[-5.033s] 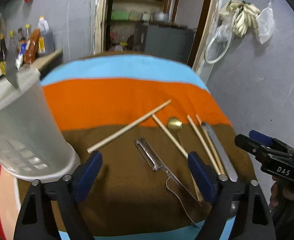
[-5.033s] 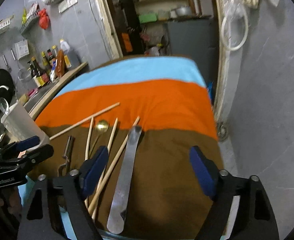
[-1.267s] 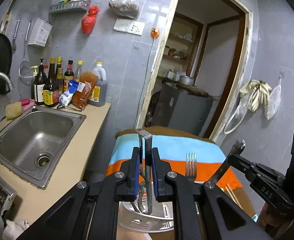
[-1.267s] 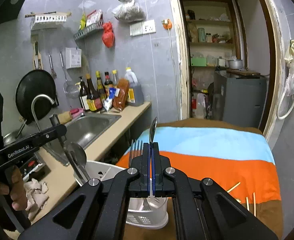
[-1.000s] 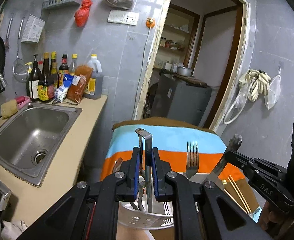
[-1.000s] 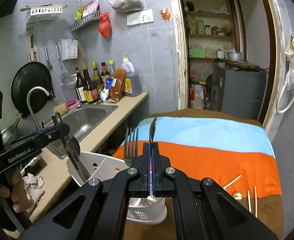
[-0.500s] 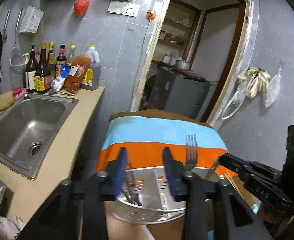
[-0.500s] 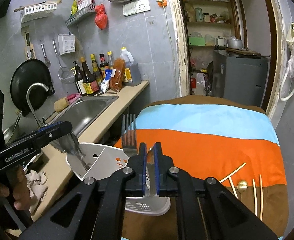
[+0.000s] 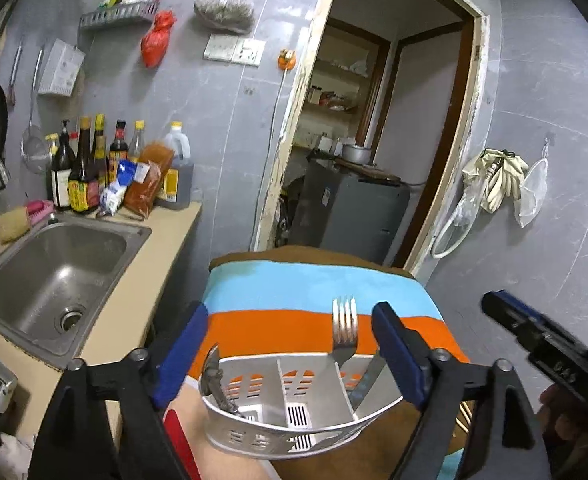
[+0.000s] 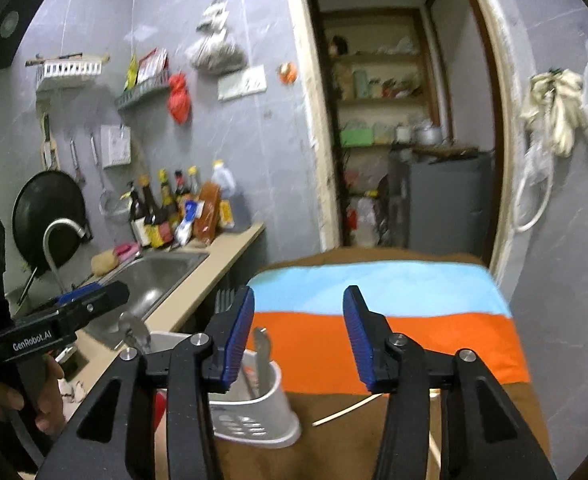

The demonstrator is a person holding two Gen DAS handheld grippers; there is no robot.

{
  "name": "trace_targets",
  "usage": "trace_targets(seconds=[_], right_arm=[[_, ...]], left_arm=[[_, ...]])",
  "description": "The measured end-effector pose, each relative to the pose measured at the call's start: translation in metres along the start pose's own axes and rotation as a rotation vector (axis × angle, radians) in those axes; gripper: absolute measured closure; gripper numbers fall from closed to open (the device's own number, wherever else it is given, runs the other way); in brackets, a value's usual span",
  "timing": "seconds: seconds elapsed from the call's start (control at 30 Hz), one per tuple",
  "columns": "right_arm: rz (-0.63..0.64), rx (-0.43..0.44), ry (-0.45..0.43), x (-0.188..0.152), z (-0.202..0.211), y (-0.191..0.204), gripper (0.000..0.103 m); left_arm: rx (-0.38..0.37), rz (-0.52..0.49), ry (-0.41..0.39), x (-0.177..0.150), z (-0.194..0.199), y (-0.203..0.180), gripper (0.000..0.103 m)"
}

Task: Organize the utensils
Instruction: 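Lower the peeler and knife into the white caddy and open both tools, then move both tools back over the wooden chopsticks on the cloth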

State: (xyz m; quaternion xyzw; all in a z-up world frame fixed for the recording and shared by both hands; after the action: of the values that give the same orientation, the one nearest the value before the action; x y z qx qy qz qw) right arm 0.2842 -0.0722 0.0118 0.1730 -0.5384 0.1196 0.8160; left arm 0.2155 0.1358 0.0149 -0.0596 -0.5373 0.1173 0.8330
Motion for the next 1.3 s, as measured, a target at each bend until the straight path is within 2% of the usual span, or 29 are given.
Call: trace_targets(seconds=[0.03,0.07,0.1,0.23,0.27,0.3,0.67,0.93,1.3], right_arm=[[-0.003,-0.007,-0.015,0.003,0.005,-0.003,0.039],[-0.006,-0.022,-0.040,0.006,0.013,-0.008,0.025],[-0.009,-0.038,-0.065,0.009,0.020,-0.012,0.017],[-0.003,-0.077,-0.118,0.021,0.042,-0.024,0.009],[0.001,-0.090,-0.127,0.024,0.046,-0.027,0.003],[0.005,-0.107,-0.140,0.025,0.052,-0.032,0.001],[-0.001,-0.225,-0.174,0.029,0.091,-0.082,0.001],[0.002,-0.270,-0.172,0.029,0.104,-0.122,0.001],[-0.033,-0.275,-0.080,0.006,0.094,-0.189,0.001]], left_arm=[[0.003,-0.008,-0.009,0.001,0.002,-0.004,0.013],[0.014,-0.023,-0.026,0.002,0.005,-0.010,0.008],[0.022,-0.033,-0.044,0.003,0.008,-0.014,0.004],[0.030,-0.066,-0.117,0.006,0.020,-0.035,0.001],[0.030,-0.076,-0.126,0.006,0.021,-0.040,0.001],[0.029,-0.085,-0.131,0.007,0.022,-0.046,0.001],[-0.001,-0.129,-0.170,0.001,0.021,-0.101,0.001],[-0.014,-0.145,-0.187,-0.010,0.013,-0.144,0.001],[-0.017,-0.154,-0.089,-0.044,-0.016,-0.191,0.001]])
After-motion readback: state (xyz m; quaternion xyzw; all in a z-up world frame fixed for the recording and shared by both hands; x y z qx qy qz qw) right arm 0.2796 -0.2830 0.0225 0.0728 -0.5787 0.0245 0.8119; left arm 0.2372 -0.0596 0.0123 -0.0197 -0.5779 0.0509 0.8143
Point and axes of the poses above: each gripper's, at about its wrist camera, not at the fingertips, and z roughly against the way its jaws point, y to its left, x to its top, the point moved 5 cm from there along -z, roughly the way its jaws point
